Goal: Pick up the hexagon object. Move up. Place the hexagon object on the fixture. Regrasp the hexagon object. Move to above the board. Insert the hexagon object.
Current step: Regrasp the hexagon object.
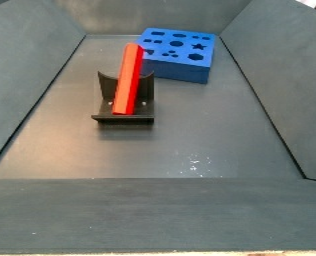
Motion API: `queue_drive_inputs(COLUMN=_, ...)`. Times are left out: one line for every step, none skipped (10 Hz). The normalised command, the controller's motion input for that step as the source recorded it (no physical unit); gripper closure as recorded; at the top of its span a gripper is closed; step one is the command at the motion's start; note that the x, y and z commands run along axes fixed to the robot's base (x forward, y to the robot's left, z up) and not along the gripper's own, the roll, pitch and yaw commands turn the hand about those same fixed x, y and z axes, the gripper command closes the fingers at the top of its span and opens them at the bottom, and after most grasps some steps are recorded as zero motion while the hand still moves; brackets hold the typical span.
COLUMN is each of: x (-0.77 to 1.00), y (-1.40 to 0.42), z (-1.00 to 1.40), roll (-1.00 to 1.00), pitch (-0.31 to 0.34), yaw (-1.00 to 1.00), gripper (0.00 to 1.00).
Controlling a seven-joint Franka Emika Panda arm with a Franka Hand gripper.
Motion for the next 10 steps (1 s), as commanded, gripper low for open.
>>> queue_drive_inputs(x=0.05, y=-0.03, z=-0.01, roll=1.00, pitch=0.064, yaw=0.05, gripper=0.00)
queue_drive_inputs(x=0.07, y=-0.03, z=-0.01, roll=1.00, pitch=0.076, yaw=0.05, gripper=0.00)
queue_drive_inputs(x=0.08, y=-0.03, z=-0.02, roll=1.00, pitch=0.083, yaw=0.05, gripper=0.00)
queue_drive_inputs(x=0.10, y=-0.04, z=-0.02, roll=1.00, pitch=0.105, yaw=0.06, gripper=0.00)
queue_drive_inputs(x=0.11, y=-0.04, z=-0.02, roll=1.00, pitch=0.114, yaw=0.07, gripper=0.00)
queue_drive_inputs(x=0.13, y=-0.05, z=-0.01, roll=1.00, pitch=0.137, yaw=0.08, gripper=0.00)
queue_drive_inputs(x=0.15, y=-0.05, z=-0.02, roll=1.00, pitch=0.153, yaw=0.09, gripper=0.00)
queue_drive_inputs(x=0.18, y=-0.05, z=-0.02, roll=1.00, pitch=0.174, yaw=0.11, gripper=0.00)
queue_drive_inputs(x=0.20, y=-0.06, z=-0.02, roll=1.00, pitch=0.186, yaw=0.12, gripper=0.00)
queue_drive_inputs(x=0.25, y=-0.06, z=-0.02, roll=1.00, pitch=0.206, yaw=0.15, gripper=0.00)
